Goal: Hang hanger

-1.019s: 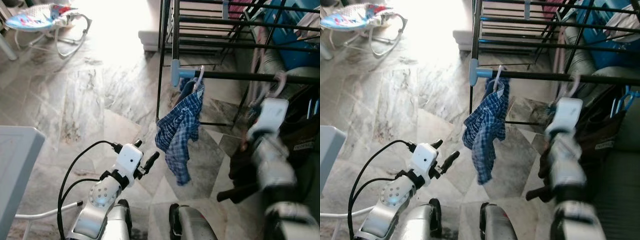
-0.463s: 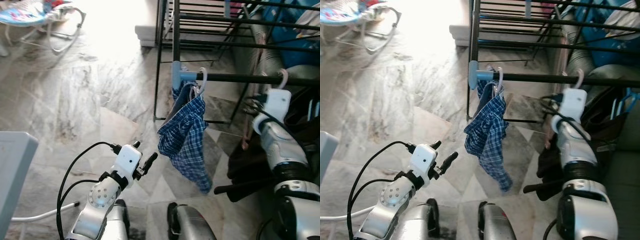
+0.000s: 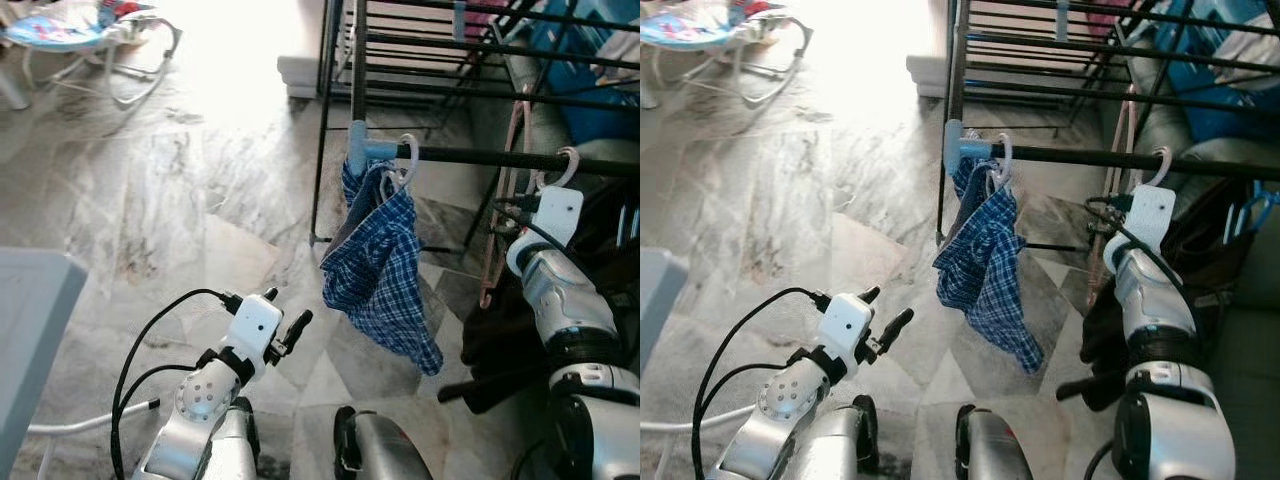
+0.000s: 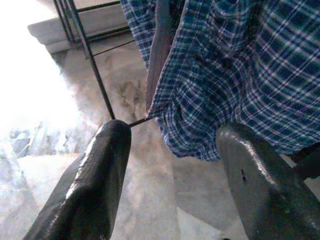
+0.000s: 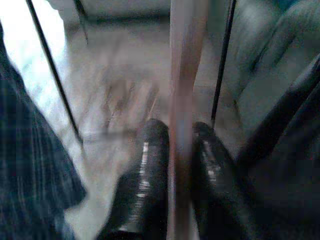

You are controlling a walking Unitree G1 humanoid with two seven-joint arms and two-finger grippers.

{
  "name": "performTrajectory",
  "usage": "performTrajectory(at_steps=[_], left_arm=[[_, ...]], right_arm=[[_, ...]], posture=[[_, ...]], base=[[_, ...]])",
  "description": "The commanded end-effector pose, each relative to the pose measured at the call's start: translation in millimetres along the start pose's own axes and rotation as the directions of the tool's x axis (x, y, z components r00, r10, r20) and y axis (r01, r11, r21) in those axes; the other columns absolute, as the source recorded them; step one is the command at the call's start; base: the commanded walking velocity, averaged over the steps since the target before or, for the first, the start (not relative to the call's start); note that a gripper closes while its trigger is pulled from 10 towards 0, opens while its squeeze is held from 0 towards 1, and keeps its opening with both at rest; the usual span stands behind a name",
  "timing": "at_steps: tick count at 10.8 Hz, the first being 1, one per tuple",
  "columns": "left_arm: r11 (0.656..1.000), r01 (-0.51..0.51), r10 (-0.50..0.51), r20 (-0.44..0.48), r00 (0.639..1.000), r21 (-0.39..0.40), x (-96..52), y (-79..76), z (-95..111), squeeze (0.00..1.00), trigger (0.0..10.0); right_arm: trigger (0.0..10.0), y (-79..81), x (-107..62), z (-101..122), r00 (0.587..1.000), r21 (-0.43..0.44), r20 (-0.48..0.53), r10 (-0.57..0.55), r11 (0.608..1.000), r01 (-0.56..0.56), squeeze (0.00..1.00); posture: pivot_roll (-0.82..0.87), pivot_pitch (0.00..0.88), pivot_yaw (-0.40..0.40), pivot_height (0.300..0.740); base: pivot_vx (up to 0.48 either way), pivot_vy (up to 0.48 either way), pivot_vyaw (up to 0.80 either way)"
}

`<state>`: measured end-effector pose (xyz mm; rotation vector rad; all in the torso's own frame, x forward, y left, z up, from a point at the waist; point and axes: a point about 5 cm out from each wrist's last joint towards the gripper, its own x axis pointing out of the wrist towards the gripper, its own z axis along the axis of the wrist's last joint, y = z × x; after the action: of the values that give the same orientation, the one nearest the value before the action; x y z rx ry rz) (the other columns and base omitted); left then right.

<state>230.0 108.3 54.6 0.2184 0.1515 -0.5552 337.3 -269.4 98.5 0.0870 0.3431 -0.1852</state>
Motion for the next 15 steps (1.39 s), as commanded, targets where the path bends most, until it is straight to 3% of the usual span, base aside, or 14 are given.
performTrajectory(at_steps=[1,4,6,10,15], left_arm=[[0.999,0.023,-0.022,-0.032,0.999,0.029,0.3,-4.4,-3.3,0.0,10.0],[0.999,0.005,-0.002,-0.052,0.999,0.044,-4.3,-2.3,-8.8,0.0,10.0],[0.998,0.013,-0.009,-0.067,0.998,0.058,-4.8,-3.3,-11.5,0.0,10.0],[0.998,-0.015,0.019,-0.063,0.998,0.057,1.6,1.8,-11.6,0.0,10.0],[0.997,-0.046,0.047,-0.014,0.999,0.064,6.0,5.6,-4.0,0.0,10.0]], right_arm=[[10.0,-4.0,-3.5,-15.9,0.999,-0.049,-0.035,-0.008,0.999,0.006,1.0],[10.0,-13.3,-14.9,-8.5,0.992,-0.194,0.125,-0.037,0.979,0.061,1.0],[10.0,-9.8,-22.3,-9.9,0.978,-0.223,0.199,-0.059,0.969,0.104,1.0],[10.0,2.2,-35.8,-18.8,0.958,-0.229,0.278,-0.069,0.964,0.136,1.0],[10.0,5.6,-60.6,-14.0,0.896,-0.24,0.432,-0.103,0.944,0.225,1.0]], posture=[[0.02,0.24,-0.064,0.74],[0.02,0.24,-0.064,0.74],[0.02,0.238,-0.061,0.74],[0.0,0.211,-0.056,0.74],[0.0,0.206,-0.052,0.74]], base=[[0.0,0.0,0.0],[0.0,0.0,0.0],[0.0,0.0,0.0],[0.0,0.0,0.0],[0.0,0.0,0.0]])
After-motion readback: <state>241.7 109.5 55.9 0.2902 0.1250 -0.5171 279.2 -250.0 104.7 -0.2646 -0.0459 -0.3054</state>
